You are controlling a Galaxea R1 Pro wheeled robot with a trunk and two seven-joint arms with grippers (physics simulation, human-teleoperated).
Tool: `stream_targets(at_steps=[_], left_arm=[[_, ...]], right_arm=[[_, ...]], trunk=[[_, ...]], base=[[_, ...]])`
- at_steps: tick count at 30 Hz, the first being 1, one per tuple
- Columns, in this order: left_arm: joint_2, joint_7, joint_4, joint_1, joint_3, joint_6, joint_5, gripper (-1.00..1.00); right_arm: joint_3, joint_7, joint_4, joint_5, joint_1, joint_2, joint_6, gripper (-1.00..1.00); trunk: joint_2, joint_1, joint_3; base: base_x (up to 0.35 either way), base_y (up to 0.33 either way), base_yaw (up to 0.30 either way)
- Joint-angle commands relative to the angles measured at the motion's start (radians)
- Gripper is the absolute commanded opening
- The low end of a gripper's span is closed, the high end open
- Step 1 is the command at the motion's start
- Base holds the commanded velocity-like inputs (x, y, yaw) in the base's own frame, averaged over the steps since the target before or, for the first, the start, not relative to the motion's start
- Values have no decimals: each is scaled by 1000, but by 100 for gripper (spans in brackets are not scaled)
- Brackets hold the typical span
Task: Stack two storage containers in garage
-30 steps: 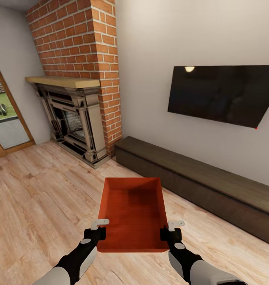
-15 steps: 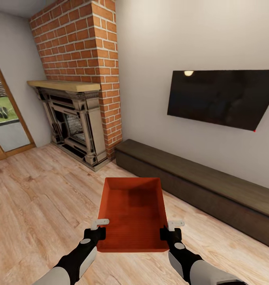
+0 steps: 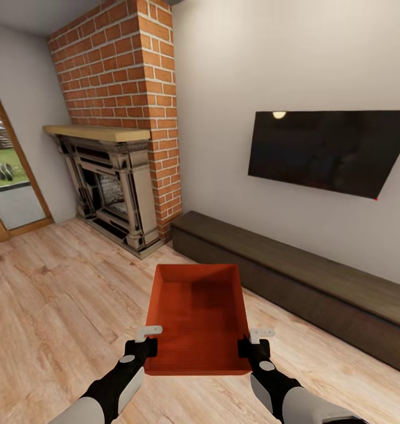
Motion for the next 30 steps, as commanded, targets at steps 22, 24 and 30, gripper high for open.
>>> stream_targets(at_steps=[22, 24, 30], left_arm=[[1, 81, 0, 0, 2, -1, 6, -100], [2, 81, 0, 0, 2, -1, 6, -100], [2, 81, 0, 0, 2, -1, 6, -100]], right_arm=[[-49, -3, -2, 17, -1, 1, 2, -100], [-49, -3, -2, 17, -1, 1, 2, -100], [-49, -3, -2, 17, -1, 1, 2, -100]], trunk=[[-1, 0, 34], [-1, 0, 37], [-1, 0, 46]], base=[[0, 0, 0], [0, 0, 0], [0, 0, 0]])
